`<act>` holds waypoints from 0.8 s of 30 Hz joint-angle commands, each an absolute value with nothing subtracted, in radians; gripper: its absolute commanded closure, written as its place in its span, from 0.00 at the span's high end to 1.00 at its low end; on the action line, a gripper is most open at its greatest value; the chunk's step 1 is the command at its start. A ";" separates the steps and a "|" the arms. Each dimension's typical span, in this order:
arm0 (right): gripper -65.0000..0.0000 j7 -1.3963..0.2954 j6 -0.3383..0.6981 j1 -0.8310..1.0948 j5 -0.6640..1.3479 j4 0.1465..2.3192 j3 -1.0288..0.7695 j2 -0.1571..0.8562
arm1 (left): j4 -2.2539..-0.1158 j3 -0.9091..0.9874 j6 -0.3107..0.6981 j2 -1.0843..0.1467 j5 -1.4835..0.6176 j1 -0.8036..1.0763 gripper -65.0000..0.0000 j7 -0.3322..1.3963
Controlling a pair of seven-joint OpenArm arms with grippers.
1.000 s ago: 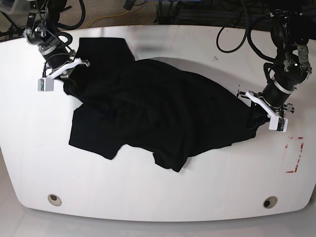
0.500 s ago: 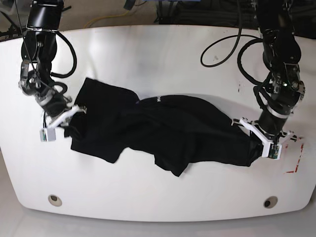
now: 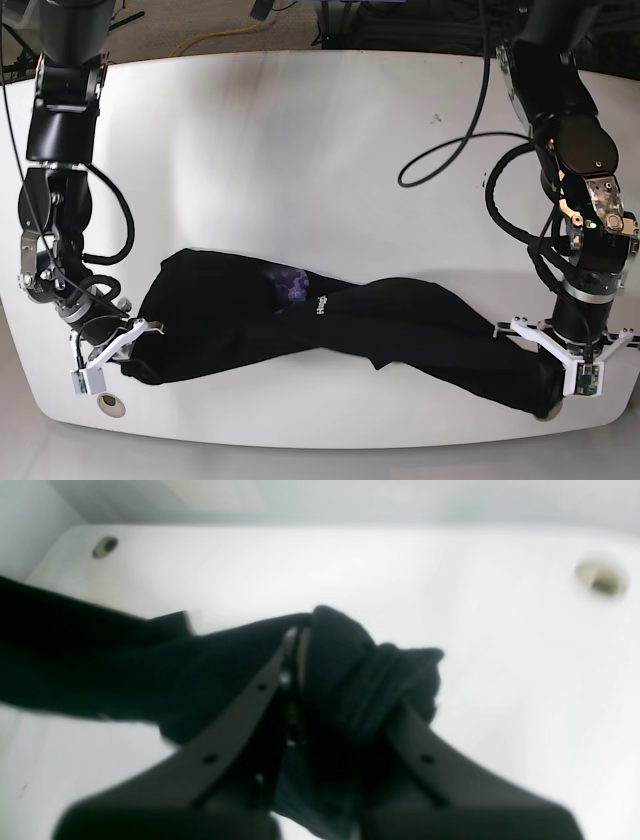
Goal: Fold the T-shirt properly
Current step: 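Lift the shirt with both grippers and swing it toward the table edge, then pull the held shirt back across the table with both grippers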
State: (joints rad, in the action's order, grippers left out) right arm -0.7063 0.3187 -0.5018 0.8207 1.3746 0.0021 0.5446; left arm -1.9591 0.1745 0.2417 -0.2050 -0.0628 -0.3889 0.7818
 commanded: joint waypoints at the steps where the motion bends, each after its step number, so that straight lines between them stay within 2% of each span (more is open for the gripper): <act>1: 0.00 -0.674 0.326 -0.602 0.842 1.380 0.036 0.599 | -1.975 0.174 0.236 -0.213 -0.021 -0.455 0.00 0.754; 9: 0.00 -0.688 0.326 -0.820 0.848 1.377 0.174 0.676 | -1.975 0.177 0.237 -0.226 0.022 -0.621 0.01 0.756; 15: 0.00 -0.739 0.328 -0.992 0.848 1.380 0.225 0.708 | -1.972 0.177 0.240 -0.300 0.022 -0.748 0.01 0.803; 18: 0.00 -0.743 0.328 -1.036 0.877 1.395 0.229 0.739 | -1.971 0.176 0.242 -0.318 0.019 -0.766 0.01 0.808; 24: 0.00 -0.760 0.328 -1.007 0.984 1.405 0.223 0.809 | -1.974 0.174 0.251 -0.343 0.013 -0.731 0.01 0.812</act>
